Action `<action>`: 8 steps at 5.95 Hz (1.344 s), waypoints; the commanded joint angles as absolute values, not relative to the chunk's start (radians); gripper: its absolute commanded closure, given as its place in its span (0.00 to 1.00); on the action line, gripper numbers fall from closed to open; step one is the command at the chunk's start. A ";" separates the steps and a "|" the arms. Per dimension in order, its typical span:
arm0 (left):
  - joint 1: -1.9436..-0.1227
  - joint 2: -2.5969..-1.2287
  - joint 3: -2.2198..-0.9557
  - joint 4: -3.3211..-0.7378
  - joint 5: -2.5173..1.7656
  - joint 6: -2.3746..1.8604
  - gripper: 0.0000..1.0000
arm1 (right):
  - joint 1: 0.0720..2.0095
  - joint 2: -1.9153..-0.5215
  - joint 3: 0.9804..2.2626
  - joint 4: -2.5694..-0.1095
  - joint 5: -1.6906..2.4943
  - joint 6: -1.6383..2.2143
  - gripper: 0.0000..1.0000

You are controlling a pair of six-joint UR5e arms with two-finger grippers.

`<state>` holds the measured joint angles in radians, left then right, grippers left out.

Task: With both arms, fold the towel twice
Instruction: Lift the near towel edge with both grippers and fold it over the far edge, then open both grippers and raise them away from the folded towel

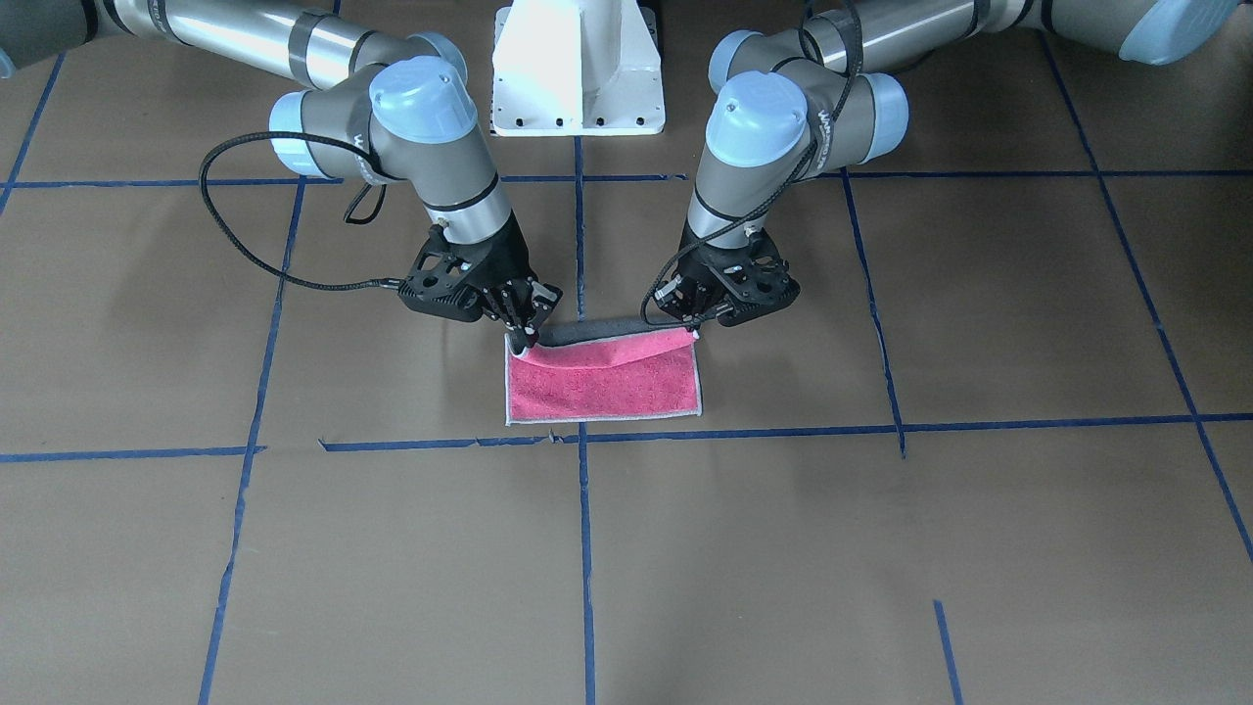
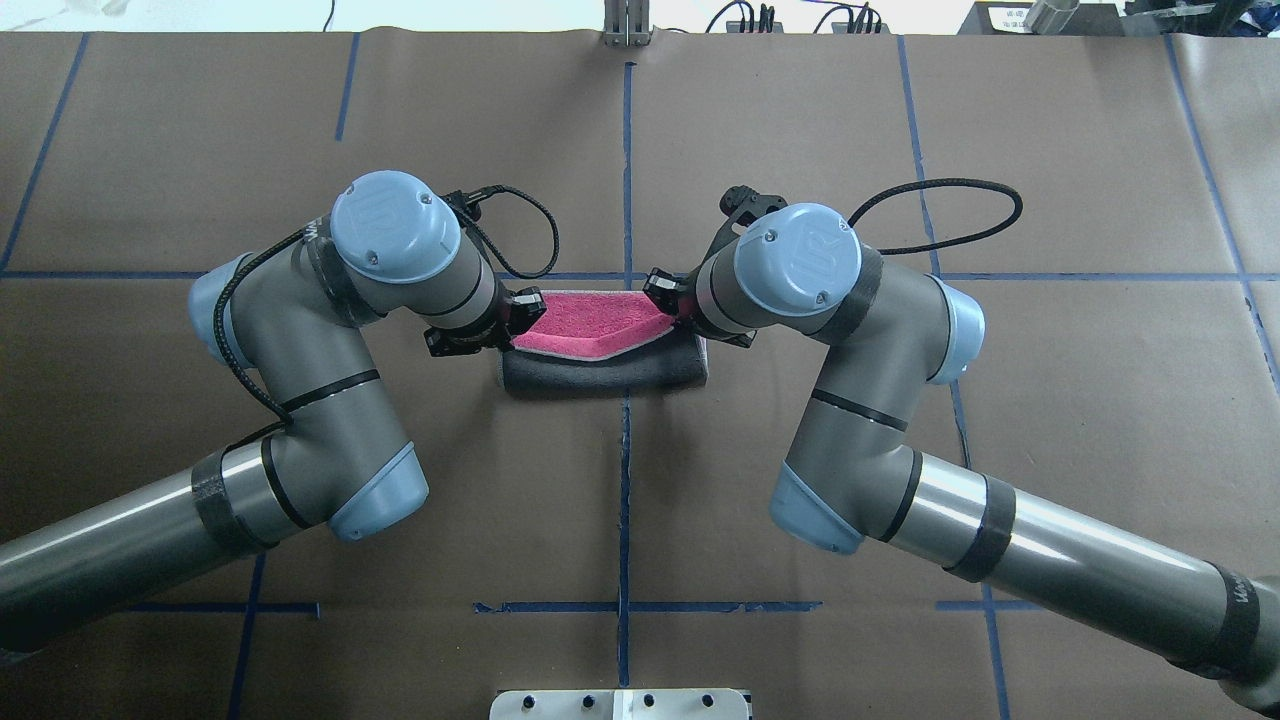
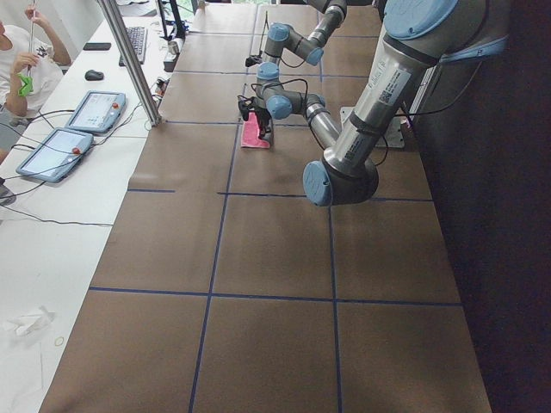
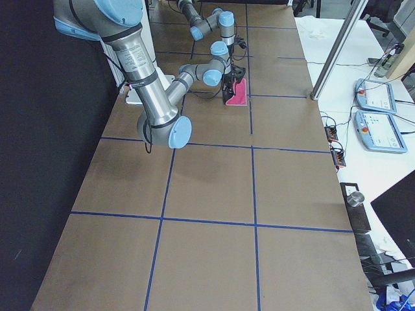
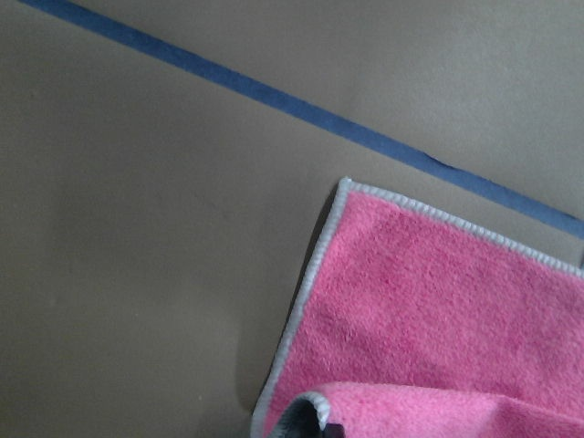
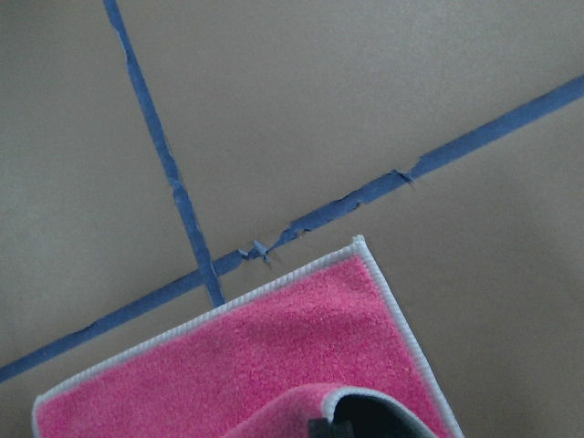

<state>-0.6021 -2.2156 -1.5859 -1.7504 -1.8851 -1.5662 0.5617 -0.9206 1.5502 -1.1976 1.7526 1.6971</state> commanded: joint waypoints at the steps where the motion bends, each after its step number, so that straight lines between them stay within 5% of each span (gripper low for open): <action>1: -0.633 -2.293 -1.458 -1.789 -1.885 -1.566 1.00 | 0.630 -0.875 1.439 -1.149 1.784 1.698 0.98; 2: -0.679 -2.333 -1.374 -1.831 -1.885 -1.568 0.61 | 0.673 -0.827 1.366 -1.141 1.822 1.698 0.69; 3: -0.710 -2.332 -1.315 -1.894 -1.885 -1.509 0.01 | 0.686 -0.807 1.271 -1.046 1.822 1.691 0.01; 8: -0.683 -2.251 -1.428 -1.919 -1.982 -1.698 0.00 | 0.860 -0.796 1.276 -1.174 2.072 1.500 0.00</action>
<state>-0.7161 -2.2829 -1.3875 -1.9209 -1.9806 -1.5908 0.8107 -0.7903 1.2375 -1.0874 2.0032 1.5675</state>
